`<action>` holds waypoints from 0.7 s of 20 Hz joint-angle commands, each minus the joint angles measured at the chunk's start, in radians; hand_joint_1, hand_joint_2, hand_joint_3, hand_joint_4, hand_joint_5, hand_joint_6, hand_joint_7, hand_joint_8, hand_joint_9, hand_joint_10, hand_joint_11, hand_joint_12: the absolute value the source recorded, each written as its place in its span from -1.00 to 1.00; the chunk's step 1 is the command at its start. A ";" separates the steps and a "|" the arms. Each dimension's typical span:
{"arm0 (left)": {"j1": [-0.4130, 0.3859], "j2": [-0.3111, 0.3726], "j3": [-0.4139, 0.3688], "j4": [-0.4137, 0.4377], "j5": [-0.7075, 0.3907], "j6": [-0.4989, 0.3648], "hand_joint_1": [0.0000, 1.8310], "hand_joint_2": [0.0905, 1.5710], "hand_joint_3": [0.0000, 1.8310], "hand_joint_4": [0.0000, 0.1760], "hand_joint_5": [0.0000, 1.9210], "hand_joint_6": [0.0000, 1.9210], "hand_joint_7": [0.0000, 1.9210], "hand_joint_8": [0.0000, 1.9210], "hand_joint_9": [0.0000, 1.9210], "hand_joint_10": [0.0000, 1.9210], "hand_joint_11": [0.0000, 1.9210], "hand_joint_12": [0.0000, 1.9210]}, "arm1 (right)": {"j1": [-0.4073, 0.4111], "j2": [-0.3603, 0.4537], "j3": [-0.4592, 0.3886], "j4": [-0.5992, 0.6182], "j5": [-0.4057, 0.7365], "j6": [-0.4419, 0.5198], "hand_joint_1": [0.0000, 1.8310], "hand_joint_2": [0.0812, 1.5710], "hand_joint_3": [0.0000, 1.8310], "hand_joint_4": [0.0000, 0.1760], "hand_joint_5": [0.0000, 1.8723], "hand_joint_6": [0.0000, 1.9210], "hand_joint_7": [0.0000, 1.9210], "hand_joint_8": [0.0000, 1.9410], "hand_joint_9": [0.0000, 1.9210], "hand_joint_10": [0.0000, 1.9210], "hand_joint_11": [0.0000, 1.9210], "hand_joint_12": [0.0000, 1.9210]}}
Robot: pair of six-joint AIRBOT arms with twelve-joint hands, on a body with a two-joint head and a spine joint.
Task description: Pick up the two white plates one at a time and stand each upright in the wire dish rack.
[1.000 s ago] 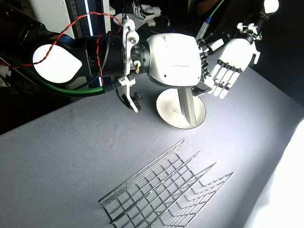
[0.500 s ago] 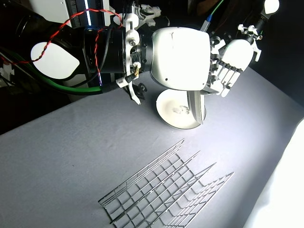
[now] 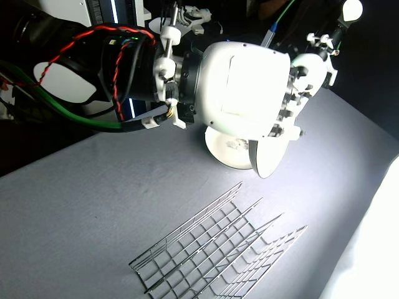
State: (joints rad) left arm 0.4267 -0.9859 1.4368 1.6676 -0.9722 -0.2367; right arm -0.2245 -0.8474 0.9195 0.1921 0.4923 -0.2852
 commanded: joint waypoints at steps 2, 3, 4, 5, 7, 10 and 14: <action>-0.016 -0.006 -0.011 -0.066 -0.012 -0.001 -1.00 0.34 -1.00 -1.00 -0.95 -0.99 -1.00 -1.00 -1.00 -1.00 -1.00 -1.00 | 0.023 0.013 -0.002 0.026 0.153 0.023 0.52 0.34 -1.00 -1.00 0.02 -0.07 0.14 -0.20 0.03 0.17 -0.32 0.27; -0.019 -0.012 -0.013 -0.066 -0.008 -0.001 -1.00 0.34 -1.00 -1.00 -0.95 -0.99 -1.00 -1.00 -1.00 -1.00 -1.00 -1.00 | 0.023 0.015 -0.002 0.033 0.153 0.023 0.52 0.34 -1.00 -1.00 0.02 -0.08 0.14 -0.19 0.04 0.15 -0.32 0.27; -0.020 -0.021 -0.013 -0.066 -0.006 -0.001 -1.00 0.34 -1.00 -1.00 -0.95 -0.99 -1.00 -1.00 -1.00 -1.00 -1.00 -1.00 | 0.023 0.019 -0.001 0.042 0.153 0.023 0.52 0.34 -1.00 -1.00 0.02 -0.07 0.14 -0.19 0.03 0.17 -0.33 0.29; -0.020 -0.028 -0.012 -0.066 -0.002 -0.001 -1.00 0.34 -1.00 -1.00 -0.94 -0.99 -1.00 -1.00 -1.00 -1.00 -1.00 -1.00 | 0.023 0.022 -0.001 0.048 0.153 0.023 0.51 0.35 -1.00 -1.00 -0.01 -0.03 0.13 -0.16 0.03 0.17 -0.33 0.29; -0.012 -0.044 -0.007 -0.063 0.003 -0.001 -1.00 0.34 -1.00 -1.00 -0.96 -1.00 -1.00 -1.00 -1.00 -1.00 -1.00 -1.00 | 0.023 0.028 0.003 0.057 0.153 0.023 0.51 0.35 -1.00 -1.00 -0.02 -0.03 0.11 -0.12 0.02 0.19 -0.34 0.30; -0.001 -0.059 -0.006 -0.049 0.021 0.019 -1.00 0.34 -1.00 -1.00 -0.95 -1.00 -1.00 -1.00 -1.00 -1.00 -1.00 -1.00 | 0.023 0.034 0.021 0.097 0.152 0.022 0.51 0.36 -1.00 -1.00 -0.06 0.02 0.13 -0.15 0.03 0.16 -0.34 0.31; 0.000 -0.070 -0.004 -0.050 0.041 0.048 -1.00 0.33 -1.00 -1.00 -0.96 -1.00 -1.00 -1.00 -1.00 -1.00 -1.00 -1.00 | 0.023 0.052 0.037 0.145 0.151 0.021 0.52 0.34 -1.00 -1.00 -0.01 -0.02 0.14 -0.18 0.05 0.13 -0.31 0.31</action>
State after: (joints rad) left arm 0.4294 -1.0584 1.4322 1.6859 -0.9043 -0.1867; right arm -0.2245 -0.8009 0.9539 0.3298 0.4931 -0.2863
